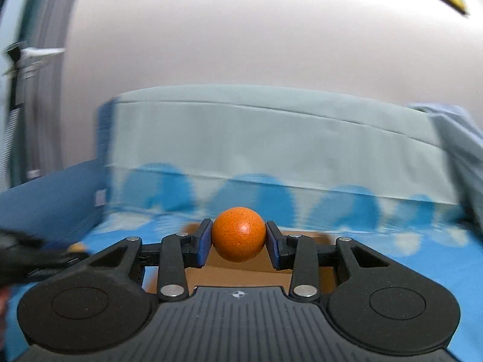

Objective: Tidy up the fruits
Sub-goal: 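Carry the mandarin and yellow-green fruit up over the cardboard box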

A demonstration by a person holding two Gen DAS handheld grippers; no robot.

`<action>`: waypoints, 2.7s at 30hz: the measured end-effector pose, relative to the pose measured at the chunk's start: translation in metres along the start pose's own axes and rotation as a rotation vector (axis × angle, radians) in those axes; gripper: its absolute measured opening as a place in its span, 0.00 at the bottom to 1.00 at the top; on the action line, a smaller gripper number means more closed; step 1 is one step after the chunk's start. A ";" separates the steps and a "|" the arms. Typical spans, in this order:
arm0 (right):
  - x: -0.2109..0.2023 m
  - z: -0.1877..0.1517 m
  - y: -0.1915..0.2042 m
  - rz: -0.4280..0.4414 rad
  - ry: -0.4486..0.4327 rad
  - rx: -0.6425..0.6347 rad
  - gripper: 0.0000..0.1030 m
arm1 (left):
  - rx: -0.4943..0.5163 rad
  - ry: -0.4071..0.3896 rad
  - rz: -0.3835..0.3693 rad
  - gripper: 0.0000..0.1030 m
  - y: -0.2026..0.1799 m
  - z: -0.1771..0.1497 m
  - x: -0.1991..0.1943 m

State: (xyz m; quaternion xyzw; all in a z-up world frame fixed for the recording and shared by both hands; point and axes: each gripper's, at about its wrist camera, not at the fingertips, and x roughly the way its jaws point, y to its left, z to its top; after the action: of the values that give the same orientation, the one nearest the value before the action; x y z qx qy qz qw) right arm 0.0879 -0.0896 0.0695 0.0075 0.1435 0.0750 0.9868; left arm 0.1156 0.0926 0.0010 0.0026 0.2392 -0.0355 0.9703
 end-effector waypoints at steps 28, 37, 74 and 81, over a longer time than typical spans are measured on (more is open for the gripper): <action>0.017 -0.032 -0.087 -0.188 0.070 0.098 0.38 | 0.069 -0.032 -0.159 0.29 -0.059 -0.015 0.033; 0.019 -0.031 -0.078 -0.177 0.071 0.079 0.38 | 0.071 -0.036 -0.153 0.29 -0.060 -0.016 0.030; 0.023 -0.031 -0.070 -0.165 0.093 0.036 0.38 | 0.199 -0.053 -0.311 0.29 -0.092 -0.029 0.021; 0.025 -0.031 -0.069 -0.161 0.095 0.028 0.38 | 0.199 -0.058 -0.311 0.29 -0.090 -0.029 0.020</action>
State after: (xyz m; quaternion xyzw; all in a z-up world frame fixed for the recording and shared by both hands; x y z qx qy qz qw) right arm 0.1126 -0.1538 0.0301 0.0063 0.1914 -0.0062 0.9815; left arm 0.1137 0.0019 -0.0325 0.0606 0.2038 -0.2086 0.9546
